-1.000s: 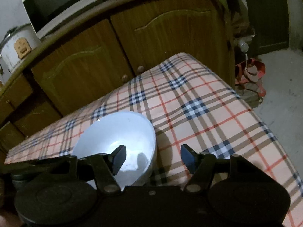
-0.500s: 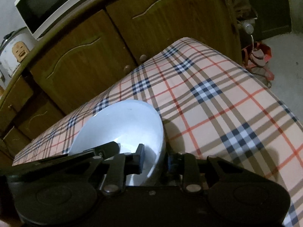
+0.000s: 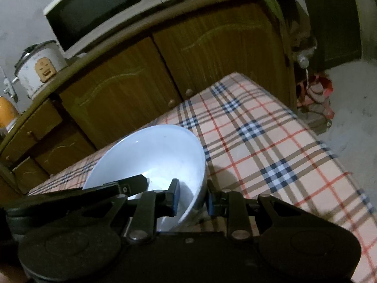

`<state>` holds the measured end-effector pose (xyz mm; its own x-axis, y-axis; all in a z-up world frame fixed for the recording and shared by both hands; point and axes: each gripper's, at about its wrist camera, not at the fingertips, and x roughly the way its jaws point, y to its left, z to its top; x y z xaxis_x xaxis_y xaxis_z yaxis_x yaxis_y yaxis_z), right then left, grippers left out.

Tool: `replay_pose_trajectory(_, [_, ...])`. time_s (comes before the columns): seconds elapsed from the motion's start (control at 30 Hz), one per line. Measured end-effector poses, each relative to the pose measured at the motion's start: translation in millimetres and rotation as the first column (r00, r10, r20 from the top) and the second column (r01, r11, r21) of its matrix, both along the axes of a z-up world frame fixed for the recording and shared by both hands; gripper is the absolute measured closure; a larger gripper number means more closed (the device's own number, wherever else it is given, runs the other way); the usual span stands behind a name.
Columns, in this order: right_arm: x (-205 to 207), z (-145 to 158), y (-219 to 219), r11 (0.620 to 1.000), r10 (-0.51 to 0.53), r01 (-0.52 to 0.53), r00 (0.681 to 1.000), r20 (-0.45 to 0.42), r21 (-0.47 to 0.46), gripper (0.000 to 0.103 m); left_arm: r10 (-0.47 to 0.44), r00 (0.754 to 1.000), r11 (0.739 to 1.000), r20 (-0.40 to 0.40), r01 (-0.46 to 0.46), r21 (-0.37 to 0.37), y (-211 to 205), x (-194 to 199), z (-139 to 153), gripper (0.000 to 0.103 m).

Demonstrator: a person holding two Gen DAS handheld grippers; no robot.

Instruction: Organize plates and bowls

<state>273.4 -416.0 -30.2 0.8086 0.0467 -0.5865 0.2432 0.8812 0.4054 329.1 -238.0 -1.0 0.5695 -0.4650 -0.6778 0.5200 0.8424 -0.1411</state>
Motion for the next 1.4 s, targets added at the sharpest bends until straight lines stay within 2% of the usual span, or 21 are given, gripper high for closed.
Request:
replay_pose_trajectory(0.37, [-65.0, 56.5, 8.7, 0.999, -0.021, 0.025, 0.997, 0.076, -0.047, 0.073, -0.029, 0.995, 0.999, 0.092, 0.030, -0.017, 1.2, -63.7, 50.4, 0.074])
replay_pose_trajectory(0.63, [-101.3, 86.0, 13.0, 0.997, -0.029, 0.037, 0.992, 0.119, -0.064, 0.073, -0.036, 0.990, 0.999, 0.139, 0.040, -0.031, 4.6, -95.3, 73.4, 0.074])
replay_pose_trajectory(1.4, [-144.5, 107.6, 34.9, 0.997, -0.022, 0.034, 0.987, 0.161, -0.073, 0.073, -0.021, 0.980, 0.999, 0.197, 0.030, -0.042, 24.7, -136.4, 90.1, 0.075])
